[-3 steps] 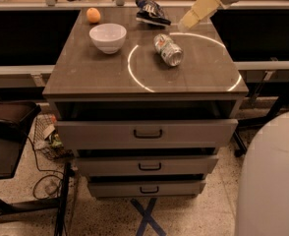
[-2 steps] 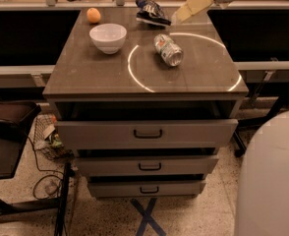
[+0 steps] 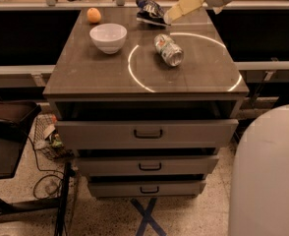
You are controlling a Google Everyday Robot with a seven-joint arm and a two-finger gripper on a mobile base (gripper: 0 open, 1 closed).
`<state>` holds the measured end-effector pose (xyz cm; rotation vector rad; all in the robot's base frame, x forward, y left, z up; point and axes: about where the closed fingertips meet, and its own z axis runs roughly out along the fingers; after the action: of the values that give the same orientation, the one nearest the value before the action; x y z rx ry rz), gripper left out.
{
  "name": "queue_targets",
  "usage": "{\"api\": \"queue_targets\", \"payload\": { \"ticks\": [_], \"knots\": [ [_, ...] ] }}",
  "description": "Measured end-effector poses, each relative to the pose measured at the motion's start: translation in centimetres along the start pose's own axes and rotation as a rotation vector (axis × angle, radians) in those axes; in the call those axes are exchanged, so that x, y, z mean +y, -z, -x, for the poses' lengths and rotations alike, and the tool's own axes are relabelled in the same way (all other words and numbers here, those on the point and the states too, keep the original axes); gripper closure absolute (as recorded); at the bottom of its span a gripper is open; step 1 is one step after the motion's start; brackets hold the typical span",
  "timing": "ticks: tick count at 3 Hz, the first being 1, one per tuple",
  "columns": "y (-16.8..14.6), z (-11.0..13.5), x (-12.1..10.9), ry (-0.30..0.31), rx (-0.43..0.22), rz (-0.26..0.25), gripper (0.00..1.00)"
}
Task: Place 7up can upright
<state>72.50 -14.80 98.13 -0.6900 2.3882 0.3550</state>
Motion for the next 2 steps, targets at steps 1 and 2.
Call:
{"api": "queue_targets", "payload": {
  "ticks": [1,2],
  "knots": [
    [-2.4,0.7,0.5,0.003,0.049,-0.003,0.0],
    [-3.9,0.7,0.8,0.021,0.101,-0.001,0.0]
  ]
}}
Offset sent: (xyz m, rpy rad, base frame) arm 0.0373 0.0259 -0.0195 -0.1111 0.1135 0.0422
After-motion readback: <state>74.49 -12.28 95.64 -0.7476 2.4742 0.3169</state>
